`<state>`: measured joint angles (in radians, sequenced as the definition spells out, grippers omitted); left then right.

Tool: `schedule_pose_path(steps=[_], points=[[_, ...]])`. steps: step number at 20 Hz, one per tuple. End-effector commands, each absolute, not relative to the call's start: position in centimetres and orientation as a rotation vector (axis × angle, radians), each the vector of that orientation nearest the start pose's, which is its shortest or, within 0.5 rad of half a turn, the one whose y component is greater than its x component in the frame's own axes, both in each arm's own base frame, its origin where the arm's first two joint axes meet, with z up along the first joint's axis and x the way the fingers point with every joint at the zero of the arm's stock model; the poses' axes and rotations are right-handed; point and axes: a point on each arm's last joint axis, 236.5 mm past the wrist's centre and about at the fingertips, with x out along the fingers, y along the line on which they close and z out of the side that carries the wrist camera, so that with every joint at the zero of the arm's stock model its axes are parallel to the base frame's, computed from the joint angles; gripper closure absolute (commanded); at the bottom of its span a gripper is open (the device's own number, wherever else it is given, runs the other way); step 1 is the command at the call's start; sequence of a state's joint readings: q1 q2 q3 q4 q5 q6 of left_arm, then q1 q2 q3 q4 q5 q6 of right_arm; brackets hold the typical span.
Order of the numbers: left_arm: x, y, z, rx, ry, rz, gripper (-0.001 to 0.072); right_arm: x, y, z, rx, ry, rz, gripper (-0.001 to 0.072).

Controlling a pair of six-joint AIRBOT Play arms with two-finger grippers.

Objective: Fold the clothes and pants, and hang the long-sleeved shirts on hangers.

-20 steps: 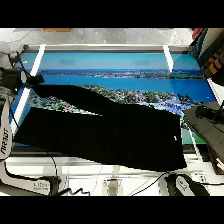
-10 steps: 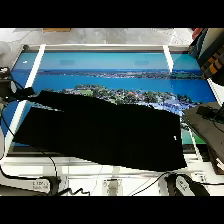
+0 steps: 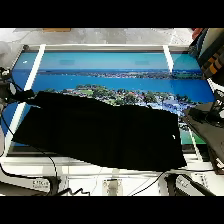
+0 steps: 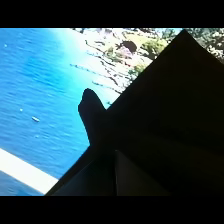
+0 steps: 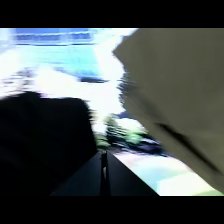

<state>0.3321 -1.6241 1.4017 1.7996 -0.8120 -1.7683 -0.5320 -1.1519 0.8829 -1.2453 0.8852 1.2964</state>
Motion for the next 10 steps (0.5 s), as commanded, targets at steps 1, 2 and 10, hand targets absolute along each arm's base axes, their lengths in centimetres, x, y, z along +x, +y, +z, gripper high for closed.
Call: schedule_pose_path(steps=[1,2,10], points=[[47.9,20.4,-2.2,-0.133,1.025,0.465,0.0698,37.9,-11.5,1.7,0.463,0.996,-0.072,0.0696],[47.9,20.4,-2.2,-0.133,1.027,0.466,0.0698,37.7,-12.2,2.7,0.45,1.011,-0.061,0.0697],[47.7,20.0,-2.4,-0.149,1.038,0.462,0.0698,24.8,-10.6,-4.7,0.844,1.386,0.092,0.0435]])
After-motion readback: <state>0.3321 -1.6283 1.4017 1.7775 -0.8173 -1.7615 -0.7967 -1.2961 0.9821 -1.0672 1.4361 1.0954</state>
